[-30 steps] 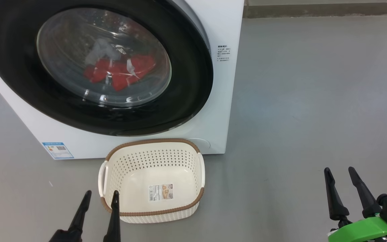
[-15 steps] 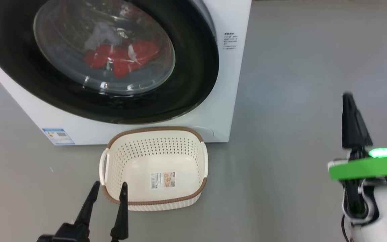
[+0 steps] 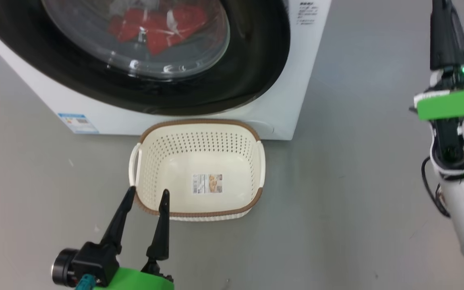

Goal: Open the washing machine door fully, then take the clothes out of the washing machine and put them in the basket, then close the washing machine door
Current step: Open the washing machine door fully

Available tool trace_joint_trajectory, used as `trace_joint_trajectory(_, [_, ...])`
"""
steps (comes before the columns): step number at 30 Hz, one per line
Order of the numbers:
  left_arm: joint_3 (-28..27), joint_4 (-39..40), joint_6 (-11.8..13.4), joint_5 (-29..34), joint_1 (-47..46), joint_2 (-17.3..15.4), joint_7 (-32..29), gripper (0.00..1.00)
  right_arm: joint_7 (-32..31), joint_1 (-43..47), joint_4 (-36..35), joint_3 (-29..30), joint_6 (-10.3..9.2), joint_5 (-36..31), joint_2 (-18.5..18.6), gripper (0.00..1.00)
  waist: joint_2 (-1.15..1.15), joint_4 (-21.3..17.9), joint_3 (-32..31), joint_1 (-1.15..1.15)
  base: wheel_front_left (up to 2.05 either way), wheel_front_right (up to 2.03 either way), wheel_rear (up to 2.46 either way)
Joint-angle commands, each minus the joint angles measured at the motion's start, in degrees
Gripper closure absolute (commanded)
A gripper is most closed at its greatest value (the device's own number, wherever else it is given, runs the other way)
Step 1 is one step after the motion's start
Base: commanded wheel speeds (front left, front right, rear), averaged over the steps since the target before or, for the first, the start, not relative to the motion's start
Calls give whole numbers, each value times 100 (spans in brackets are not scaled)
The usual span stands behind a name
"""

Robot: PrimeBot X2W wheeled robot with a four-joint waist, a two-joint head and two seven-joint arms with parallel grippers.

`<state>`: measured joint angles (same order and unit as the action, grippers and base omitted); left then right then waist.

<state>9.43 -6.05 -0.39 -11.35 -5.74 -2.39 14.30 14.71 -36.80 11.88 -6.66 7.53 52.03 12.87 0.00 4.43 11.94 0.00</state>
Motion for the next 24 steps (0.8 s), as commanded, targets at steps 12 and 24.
trace_joint_trajectory(12, [100, 172, 170, -153, -550, -49, 70, 0, -330, -1469, 339, -1550, -4, 2171, 830, 100, 0, 519, 787, 0, 0, 0, 0])
trace_joint_trajectory(24, [307, 189, 255, -275, -860, -49, 70, 0, -2541, -2325, 867, -1719, -4, 4318, 1115, 100, 0, 681, 1241, 0, 0, 0, 0])
